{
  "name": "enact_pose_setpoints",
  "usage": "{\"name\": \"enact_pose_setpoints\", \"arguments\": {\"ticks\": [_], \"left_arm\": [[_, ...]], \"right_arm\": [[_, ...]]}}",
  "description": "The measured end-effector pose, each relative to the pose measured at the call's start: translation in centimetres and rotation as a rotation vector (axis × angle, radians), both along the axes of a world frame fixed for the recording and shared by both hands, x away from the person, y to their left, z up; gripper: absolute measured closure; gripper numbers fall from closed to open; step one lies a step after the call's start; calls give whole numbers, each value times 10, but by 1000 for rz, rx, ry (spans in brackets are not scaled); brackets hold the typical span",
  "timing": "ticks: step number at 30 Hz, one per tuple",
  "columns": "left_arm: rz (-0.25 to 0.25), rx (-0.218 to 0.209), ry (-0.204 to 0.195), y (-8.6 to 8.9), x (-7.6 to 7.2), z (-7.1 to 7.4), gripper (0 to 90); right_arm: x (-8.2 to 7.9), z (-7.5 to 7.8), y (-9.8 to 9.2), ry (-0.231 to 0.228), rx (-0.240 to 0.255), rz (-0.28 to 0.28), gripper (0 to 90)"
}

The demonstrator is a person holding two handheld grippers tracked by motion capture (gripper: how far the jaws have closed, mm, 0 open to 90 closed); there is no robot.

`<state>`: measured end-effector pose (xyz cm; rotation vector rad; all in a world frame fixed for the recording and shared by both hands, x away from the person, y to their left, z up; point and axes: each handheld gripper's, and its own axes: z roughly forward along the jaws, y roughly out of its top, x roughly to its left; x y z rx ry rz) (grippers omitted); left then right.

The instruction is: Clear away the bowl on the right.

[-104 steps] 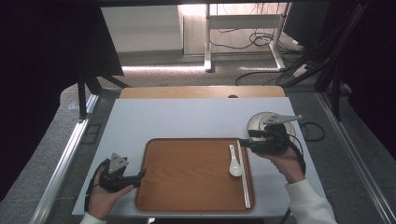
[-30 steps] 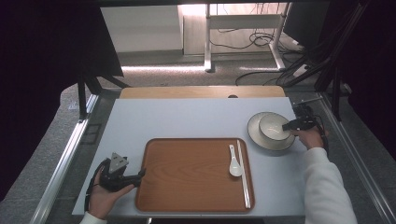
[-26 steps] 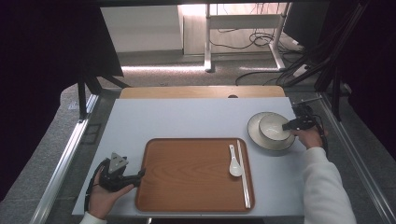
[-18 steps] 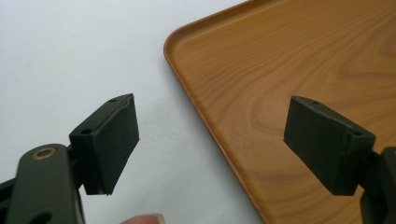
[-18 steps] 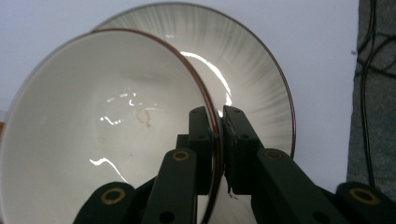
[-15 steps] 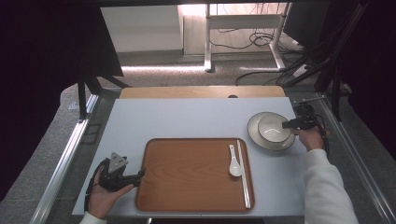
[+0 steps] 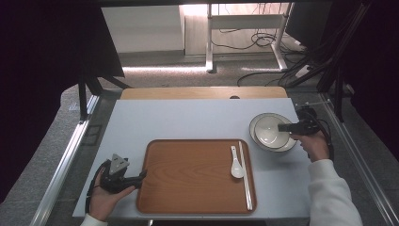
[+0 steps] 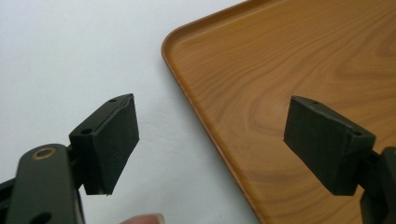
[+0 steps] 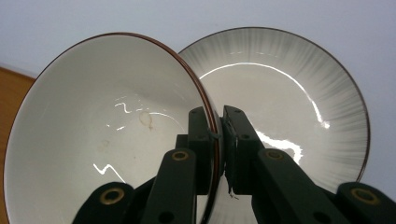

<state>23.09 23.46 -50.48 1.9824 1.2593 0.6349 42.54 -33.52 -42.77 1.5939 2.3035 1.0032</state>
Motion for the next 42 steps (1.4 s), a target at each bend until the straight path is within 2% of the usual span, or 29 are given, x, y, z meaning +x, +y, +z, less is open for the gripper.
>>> {"name": "enact_pose_setpoints", "arguments": {"ticks": [10,19,32,42], "left_arm": [[-2,2,3,-1,1,-1,176],[-4,3,5,-1,1,-1,176],[-4,7,4,0,0,-1,176],[-4,5,2,-1,0,-1,176]], "right_arm": [[-20,6,15,-21,13,91,822],[-31,10,22,-53,35,118,821],[-37,13,34,-70,44,157,820],[-43,17,59,-75,44,234,820]]}}
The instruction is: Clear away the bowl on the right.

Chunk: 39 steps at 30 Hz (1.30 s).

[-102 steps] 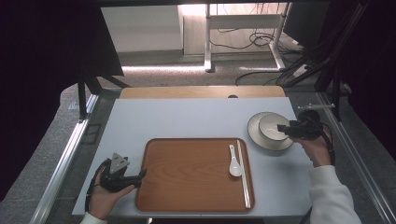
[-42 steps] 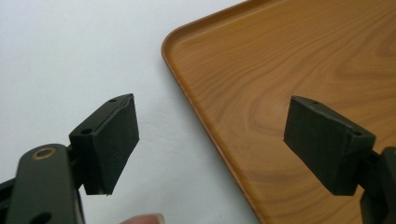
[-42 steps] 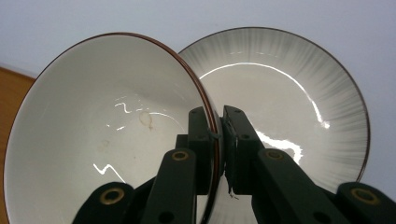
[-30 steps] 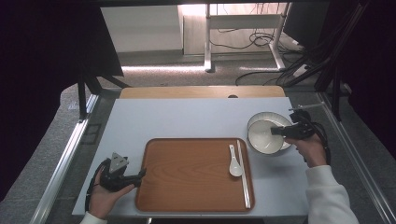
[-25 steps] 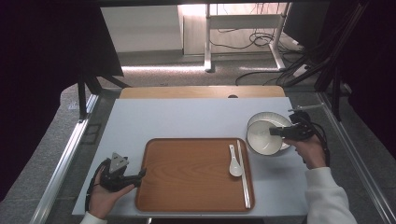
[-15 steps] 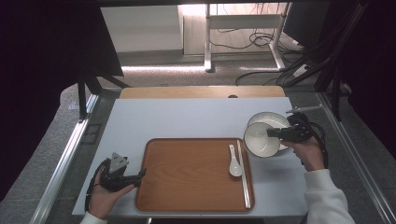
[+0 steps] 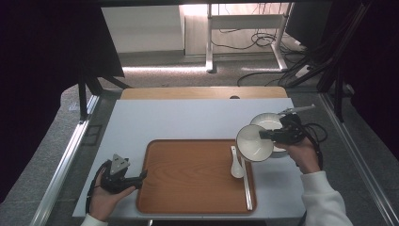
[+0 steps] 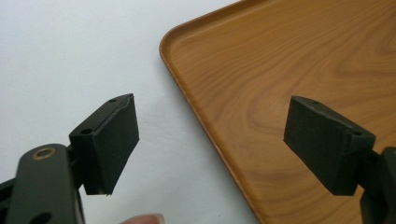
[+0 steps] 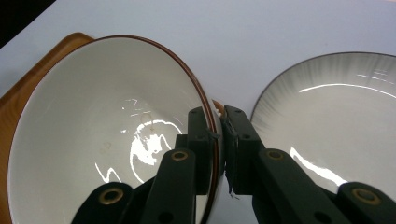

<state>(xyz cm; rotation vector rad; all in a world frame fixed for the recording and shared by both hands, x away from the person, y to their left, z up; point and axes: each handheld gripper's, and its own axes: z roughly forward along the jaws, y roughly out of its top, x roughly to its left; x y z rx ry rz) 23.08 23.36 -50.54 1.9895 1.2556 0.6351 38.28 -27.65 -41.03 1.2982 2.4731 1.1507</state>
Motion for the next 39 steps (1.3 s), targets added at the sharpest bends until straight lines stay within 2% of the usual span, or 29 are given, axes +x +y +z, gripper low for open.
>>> {"name": "enact_pose_setpoints", "arguments": {"ticks": [9,20,39], "left_arm": [[-1,0,-2,0,0,1,176],[-4,2,-1,0,0,0,176],[-9,3,2,-1,0,0,176]], "right_arm": [[-6,1,19,4,6,54,820],[-8,-4,43,14,-11,113,819],[-11,-13,80,33,-36,188,818]]}}
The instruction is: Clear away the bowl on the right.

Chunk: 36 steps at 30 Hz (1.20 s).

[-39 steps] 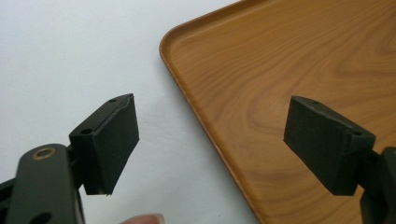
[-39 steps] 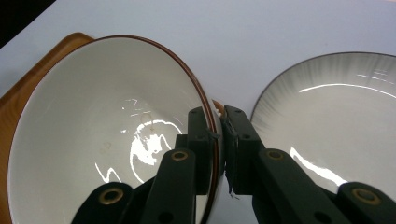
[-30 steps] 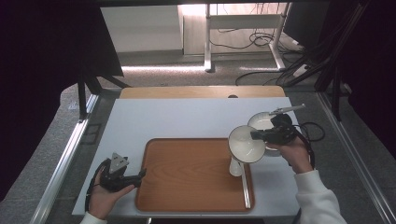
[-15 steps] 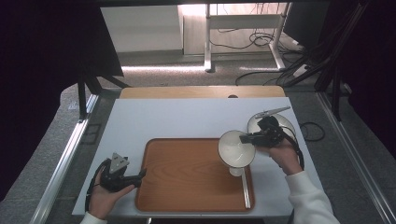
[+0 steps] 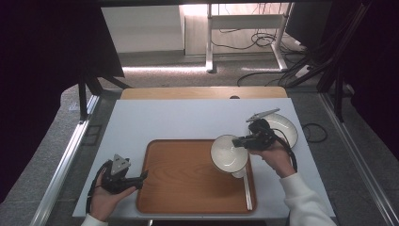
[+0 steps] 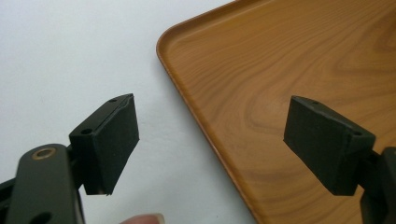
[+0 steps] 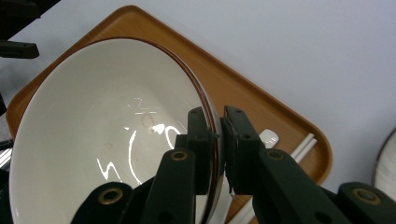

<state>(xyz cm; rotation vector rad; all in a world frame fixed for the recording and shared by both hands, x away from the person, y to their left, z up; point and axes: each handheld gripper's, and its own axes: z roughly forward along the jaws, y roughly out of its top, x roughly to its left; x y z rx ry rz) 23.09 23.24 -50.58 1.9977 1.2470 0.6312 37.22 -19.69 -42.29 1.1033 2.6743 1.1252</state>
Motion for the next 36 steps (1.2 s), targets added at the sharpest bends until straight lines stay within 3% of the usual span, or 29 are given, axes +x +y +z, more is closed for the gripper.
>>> {"name": "enact_pose_setpoints", "arguments": {"ticks": [20,25,36], "left_arm": [[1,1,0,2,0,0,176],[2,-2,-1,2,0,0,176],[1,-2,1,2,0,-1,175]], "right_arm": [[15,-38,43,59,-88,58,818],[21,-50,46,82,-122,43,820],[29,-54,41,113,-107,12,821]]}}
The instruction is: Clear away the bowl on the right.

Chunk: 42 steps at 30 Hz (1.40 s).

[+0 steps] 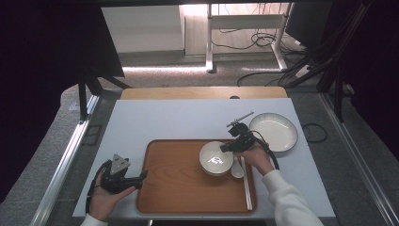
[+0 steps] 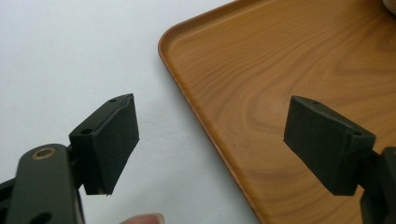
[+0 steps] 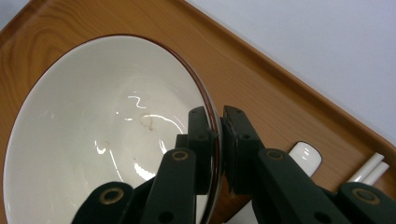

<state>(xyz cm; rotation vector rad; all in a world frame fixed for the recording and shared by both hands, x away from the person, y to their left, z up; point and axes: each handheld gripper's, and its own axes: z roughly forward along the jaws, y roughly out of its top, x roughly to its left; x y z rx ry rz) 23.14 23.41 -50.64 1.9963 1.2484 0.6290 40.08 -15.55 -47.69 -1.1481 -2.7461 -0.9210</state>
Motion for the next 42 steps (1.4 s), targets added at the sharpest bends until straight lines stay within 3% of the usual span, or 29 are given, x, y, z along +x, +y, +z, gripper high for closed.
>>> {"name": "enact_pose_setpoints", "arguments": {"ticks": [12,15,23,25,30,37,42], "left_arm": [[2,0,-3,1,0,0,175],[2,0,-4,1,0,0,175],[3,-3,-14,1,-1,2,174],[4,-4,-15,1,-1,2,174],[1,-3,-12,1,-1,2,174],[4,-4,-10,2,-1,1,173],[5,-4,-10,3,-2,1,172]], "right_arm": [[5,-4,-2,11,2,-32,811],[4,-1,-3,-2,19,-36,729],[-7,26,-16,-121,85,-43,449],[-10,31,-20,-139,98,-40,417],[-23,44,-27,-246,122,-21,356],[-38,54,-43,-270,175,20,325],[-45,54,-64,-262,187,-5,313]]}}
